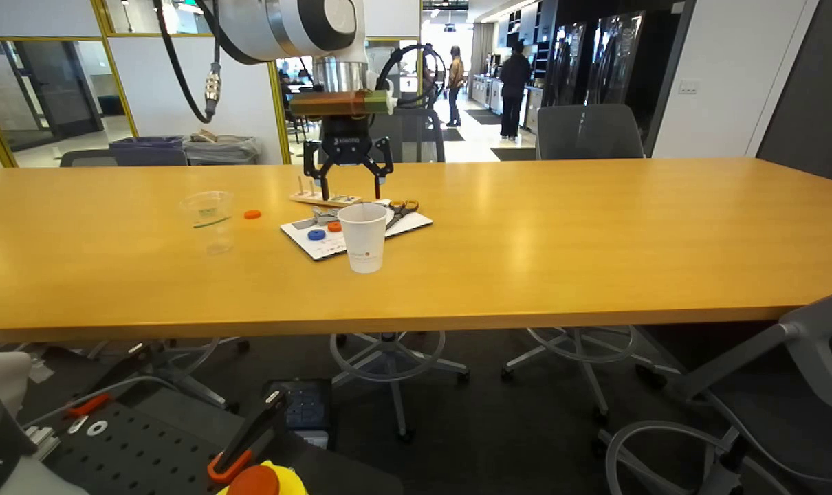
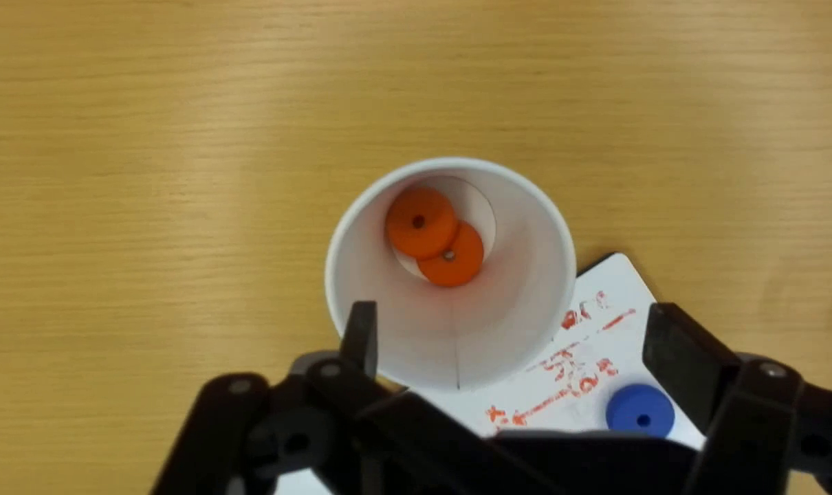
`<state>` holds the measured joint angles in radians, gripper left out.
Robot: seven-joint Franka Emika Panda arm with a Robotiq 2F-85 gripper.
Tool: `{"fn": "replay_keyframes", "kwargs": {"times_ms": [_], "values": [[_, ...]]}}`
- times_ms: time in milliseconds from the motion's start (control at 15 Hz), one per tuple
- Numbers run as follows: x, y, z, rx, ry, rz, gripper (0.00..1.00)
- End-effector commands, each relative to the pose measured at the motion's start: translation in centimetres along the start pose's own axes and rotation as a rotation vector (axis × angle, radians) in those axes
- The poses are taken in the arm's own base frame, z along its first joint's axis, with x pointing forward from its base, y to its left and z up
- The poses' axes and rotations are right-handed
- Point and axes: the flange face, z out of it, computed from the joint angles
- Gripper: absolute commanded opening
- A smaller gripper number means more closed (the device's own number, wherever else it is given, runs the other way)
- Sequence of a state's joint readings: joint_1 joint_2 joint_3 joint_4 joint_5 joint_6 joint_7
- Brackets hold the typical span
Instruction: Pick up the orange and yellow objects from the table and put them in the two cups
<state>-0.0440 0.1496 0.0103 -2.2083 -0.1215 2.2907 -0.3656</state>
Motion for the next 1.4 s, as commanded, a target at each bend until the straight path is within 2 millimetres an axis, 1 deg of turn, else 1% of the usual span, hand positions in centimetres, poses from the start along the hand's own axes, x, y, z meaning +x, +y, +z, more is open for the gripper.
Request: {"fn": "replay_keyframes", "kwargs": {"times_ms": [0, 133, 267, 467, 533, 733, 1000, 1133, 1333], "values": [[0.8, -2.5, -3.0, 0.019, 0.089, 0.095, 1.0], [1.3, -4.3, -3.5, 0.015, 0.13, 0.152, 1.0], [2.0, -6.1, -2.6, 0.023, 0.143, 0.198, 1.0], [2.8, -8.4, -0.2, 0.025, 0.131, 0.271, 1.0], [3.3, -9.2, 1.0, 0.017, 0.126, 0.297, 1.0], [4.2, -10.9, 3.4, 0.011, 0.126, 0.354, 1.0], [5.2, -12.5, 5.9, 0.004, 0.135, 0.4, 1.0], [5.8, -12.9, 6.6, 0.008, 0.136, 0.409, 1.0], [6.7, -12.7, 7.2, 0.001, 0.134, 0.42, 1.0]]}}
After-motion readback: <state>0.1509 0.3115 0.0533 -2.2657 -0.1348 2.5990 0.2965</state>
